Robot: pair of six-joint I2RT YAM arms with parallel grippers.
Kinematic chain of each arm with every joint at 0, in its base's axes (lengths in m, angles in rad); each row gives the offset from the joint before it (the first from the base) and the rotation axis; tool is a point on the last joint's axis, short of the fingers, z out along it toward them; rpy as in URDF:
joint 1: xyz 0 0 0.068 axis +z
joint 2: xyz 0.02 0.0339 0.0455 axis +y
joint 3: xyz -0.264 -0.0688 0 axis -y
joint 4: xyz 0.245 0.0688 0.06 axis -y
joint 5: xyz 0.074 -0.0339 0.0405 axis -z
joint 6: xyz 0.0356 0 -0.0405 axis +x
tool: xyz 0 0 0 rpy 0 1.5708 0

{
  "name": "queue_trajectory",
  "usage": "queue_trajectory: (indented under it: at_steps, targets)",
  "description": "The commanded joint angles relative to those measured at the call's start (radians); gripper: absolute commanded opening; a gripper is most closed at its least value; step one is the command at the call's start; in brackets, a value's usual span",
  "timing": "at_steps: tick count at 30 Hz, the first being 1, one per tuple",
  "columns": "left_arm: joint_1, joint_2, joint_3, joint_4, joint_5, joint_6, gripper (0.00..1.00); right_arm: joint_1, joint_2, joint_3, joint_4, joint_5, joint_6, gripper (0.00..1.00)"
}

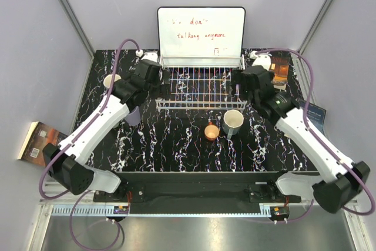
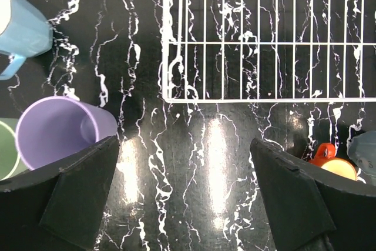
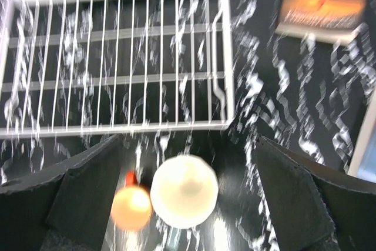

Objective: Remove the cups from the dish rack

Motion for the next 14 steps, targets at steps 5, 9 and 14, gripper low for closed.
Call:
queue_trajectory:
  at_steps: [5, 9, 14]
  targets:
    - [0.004, 0.063, 0.054, 0.042, 0.090, -0.007, 0.99, 0.006, -0.151, -0.180, 0.365, 0.123, -0.125, 1.00]
    - [0.004, 0.060, 0.050, 0.044, 0.097, -0.004, 0.99, 0.006, -0.173, -0.209, 0.367, 0.114, -0.121, 1.00]
    - [0.004, 0.051, 0.037, 0.054, 0.108, -0.007, 0.99, 0.006, -0.174, -0.226, 0.370, 0.105, -0.098, 1.00]
